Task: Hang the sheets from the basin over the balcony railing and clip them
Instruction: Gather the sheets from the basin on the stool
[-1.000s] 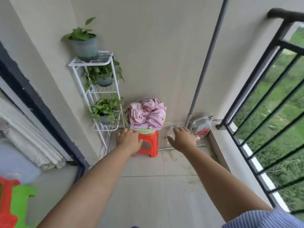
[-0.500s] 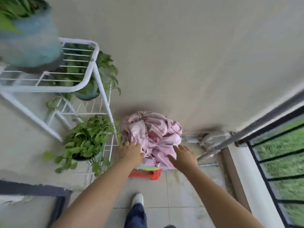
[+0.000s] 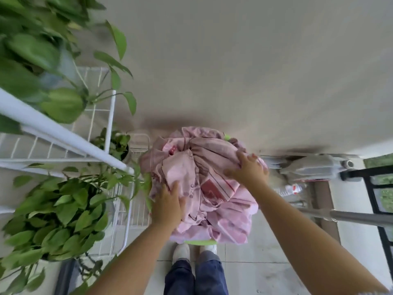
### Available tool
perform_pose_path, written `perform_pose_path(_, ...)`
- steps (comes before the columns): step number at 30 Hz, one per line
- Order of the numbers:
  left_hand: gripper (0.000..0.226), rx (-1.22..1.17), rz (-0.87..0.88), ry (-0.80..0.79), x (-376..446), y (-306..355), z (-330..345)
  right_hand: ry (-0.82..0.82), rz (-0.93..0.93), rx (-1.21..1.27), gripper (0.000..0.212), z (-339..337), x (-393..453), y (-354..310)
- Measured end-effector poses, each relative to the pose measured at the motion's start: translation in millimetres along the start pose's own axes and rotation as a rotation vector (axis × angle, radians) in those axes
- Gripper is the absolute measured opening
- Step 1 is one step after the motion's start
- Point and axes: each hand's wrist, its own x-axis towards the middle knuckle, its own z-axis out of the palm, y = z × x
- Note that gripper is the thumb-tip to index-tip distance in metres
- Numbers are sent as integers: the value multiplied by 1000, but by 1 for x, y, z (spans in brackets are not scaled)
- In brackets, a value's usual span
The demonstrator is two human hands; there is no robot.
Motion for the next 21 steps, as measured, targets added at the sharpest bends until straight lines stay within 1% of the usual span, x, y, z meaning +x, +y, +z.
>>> perform_pose_path(1,54,-54,-19,4,6,-1,7,-36,1,-28,51,9,4,2)
perform_pose_path(3,58,-160,-43,-2,13,3,16,-24,-47,-52,31,29,5,8)
perform_pose_path(4,57,-200,-52,-1,14,6,19,-6,-76,-36,25,37,3,11)
perform_pose_path(5,53,-227,-50,6,16,9,21,2,-101,-7,22,42,-2,13)
perform_pose_path(7,43,-255,-31,19,17,15,20,2,-153,82,23,46,-11,19)
perform_pose_path(9,38,-298,-23,47,17,21,16,71,-175,105,29,46,-16,28)
perform_pose_path(11,41,-273,-41,61,18,23,12,114,-81,-18,40,45,-14,37)
perform_pose_path(12,43,-220,-59,44,18,24,11,83,6,-26,47,46,-11,42)
perform_pose_path(14,44,-123,-72,9,17,25,13,-23,157,133,59,53,-6,48)
perform_pose_path(15,44,-102,-69,2,16,26,14,-55,173,245,58,59,-3,49)
perform_pose_path(17,44,-101,-76,-3,15,27,15,-43,133,388,44,66,-3,46)
perform_pose_path(19,44,-101,-90,15,13,32,13,35,100,406,27,65,-7,43)
perform_pose_path(20,43,-98,-90,28,10,36,10,58,79,394,22,62,-11,42)
perform_pose_path(21,44,-96,-78,50,7,40,4,75,49,390,21,57,-16,40)
